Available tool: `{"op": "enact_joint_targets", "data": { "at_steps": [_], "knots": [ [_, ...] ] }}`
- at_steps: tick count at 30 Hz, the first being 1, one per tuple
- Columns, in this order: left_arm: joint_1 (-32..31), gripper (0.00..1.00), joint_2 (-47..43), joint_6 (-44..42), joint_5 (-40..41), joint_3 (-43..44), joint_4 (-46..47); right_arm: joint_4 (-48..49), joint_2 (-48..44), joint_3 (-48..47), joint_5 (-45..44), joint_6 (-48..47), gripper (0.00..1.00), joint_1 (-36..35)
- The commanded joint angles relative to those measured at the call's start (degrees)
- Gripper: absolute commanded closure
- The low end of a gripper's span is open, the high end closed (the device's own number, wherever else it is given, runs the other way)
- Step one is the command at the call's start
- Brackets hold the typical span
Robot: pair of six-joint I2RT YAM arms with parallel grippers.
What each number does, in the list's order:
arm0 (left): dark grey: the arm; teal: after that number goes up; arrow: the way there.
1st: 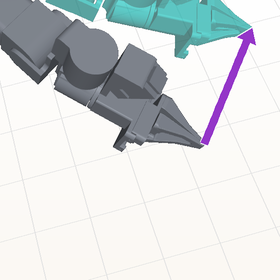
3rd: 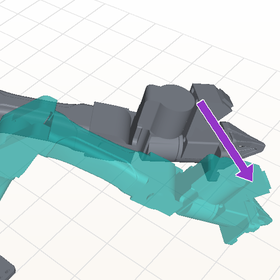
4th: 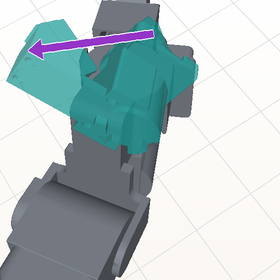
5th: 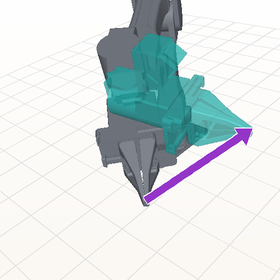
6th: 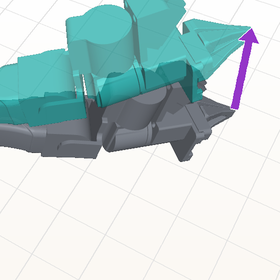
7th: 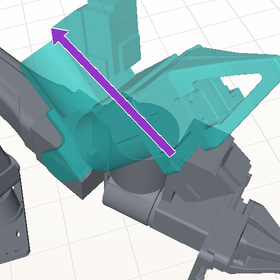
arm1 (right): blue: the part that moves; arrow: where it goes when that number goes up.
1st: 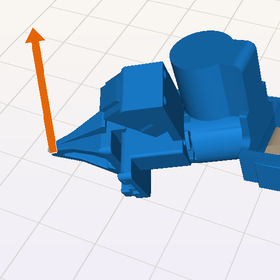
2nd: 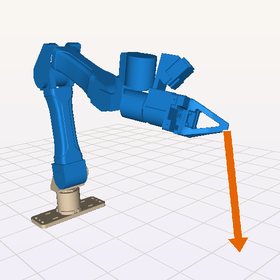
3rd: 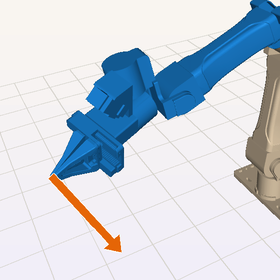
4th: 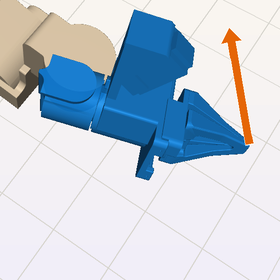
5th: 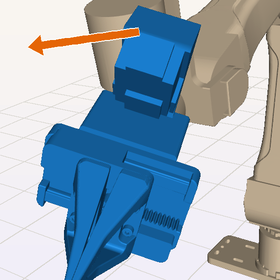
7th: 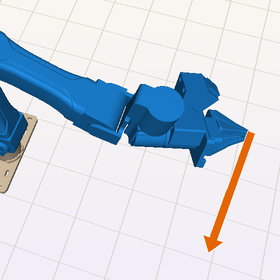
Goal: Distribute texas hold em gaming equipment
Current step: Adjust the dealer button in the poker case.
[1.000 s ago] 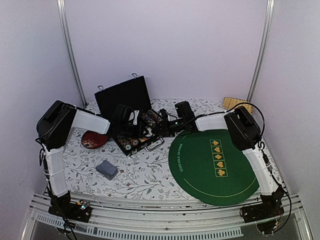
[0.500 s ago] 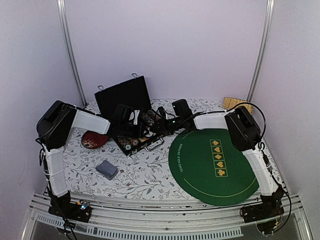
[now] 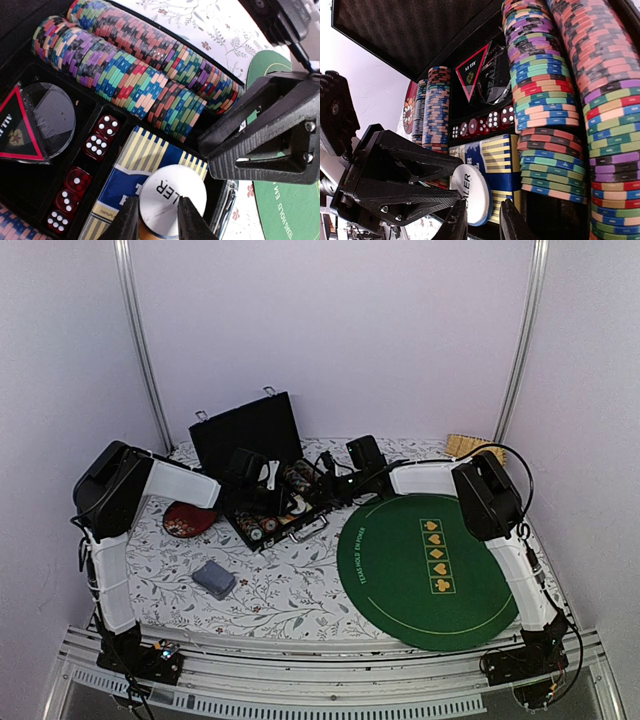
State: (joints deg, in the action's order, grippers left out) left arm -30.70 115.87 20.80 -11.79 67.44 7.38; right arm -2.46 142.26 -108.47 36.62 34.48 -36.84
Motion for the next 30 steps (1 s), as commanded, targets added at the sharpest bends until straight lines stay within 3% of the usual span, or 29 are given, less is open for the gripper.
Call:
{"op": "enact_joint_targets", "data": {
  "at_steps": [1, 12, 20, 30],
  "knots": [
    [-1.4, 0.72, 0.8, 0.0, -2.5, 0.7, -0.5, -2.0, 2.6, -3.3, 2.5, -0.3, 0.77, -0.2],
    [-1.5, 0.73, 1.3, 0.5, -3.9, 0.8, 0.3, -1.6, 3.7, -3.6, 4.0, 0.2, 0.79, -0.9],
    [-1.7, 0.74, 1.7, 0.9, -4.7, 1.1, 1.1, 1.2, 3.3, -3.9, 10.7, 1.9, 0.79, -1.4],
    [-1.7, 0.73, 1.3, 0.5, -4.3, 0.6, 1.7, 2.4, -2.2, 0.4, 8.1, 0.8, 0.89, -1.7]
  ]
}}
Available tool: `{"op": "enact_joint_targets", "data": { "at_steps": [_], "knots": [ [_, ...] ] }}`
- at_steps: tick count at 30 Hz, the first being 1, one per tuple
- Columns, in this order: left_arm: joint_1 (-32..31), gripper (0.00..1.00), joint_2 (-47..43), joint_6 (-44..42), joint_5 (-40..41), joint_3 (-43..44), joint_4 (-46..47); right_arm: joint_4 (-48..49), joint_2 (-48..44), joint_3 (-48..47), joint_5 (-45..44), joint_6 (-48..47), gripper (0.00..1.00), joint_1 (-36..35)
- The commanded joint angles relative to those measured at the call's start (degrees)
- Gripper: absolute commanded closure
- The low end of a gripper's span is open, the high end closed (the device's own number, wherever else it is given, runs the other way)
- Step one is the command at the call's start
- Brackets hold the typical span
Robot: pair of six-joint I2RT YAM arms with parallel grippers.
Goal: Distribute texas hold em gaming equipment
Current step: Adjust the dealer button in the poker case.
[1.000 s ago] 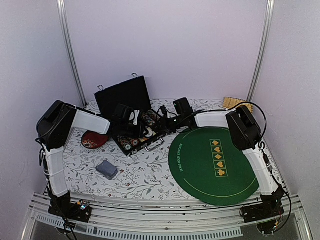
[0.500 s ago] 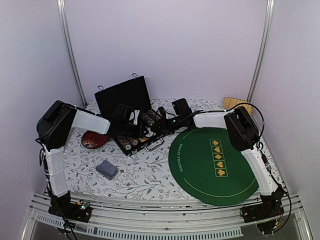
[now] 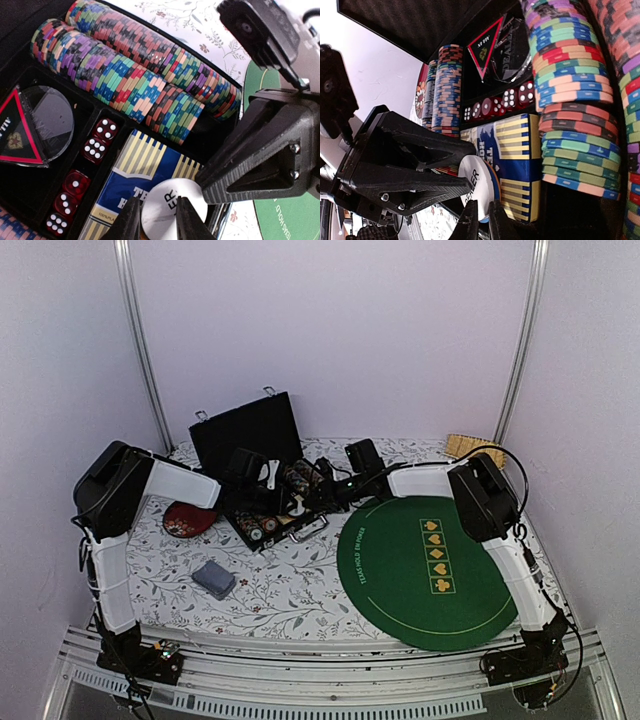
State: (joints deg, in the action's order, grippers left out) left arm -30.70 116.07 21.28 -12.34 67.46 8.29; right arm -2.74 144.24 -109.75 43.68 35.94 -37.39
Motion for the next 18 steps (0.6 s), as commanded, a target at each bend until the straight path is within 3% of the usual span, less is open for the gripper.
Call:
{"op": "enact_joint_targets", "data": {
  "at_steps": [1, 15, 18],
  "knots": [
    [-1.7, 0.72, 1.0, -0.1, -3.7, 0.6, 0.7, 3.3, -4.6, 2.2, 1.1, -0.6, 0.90, -1.1],
    [-1.6, 0.69, 0.3, -0.8, -2.8, 0.2, 0.1, 5.4, -7.0, 5.4, -1.7, 0.3, 0.89, -1.0],
    [-1.5, 0.62, -1.7, -3.1, -0.7, 1.4, -1.8, 4.1, -8.6, 6.1, -3.1, -0.7, 0.86, -0.3]
  ]
}}
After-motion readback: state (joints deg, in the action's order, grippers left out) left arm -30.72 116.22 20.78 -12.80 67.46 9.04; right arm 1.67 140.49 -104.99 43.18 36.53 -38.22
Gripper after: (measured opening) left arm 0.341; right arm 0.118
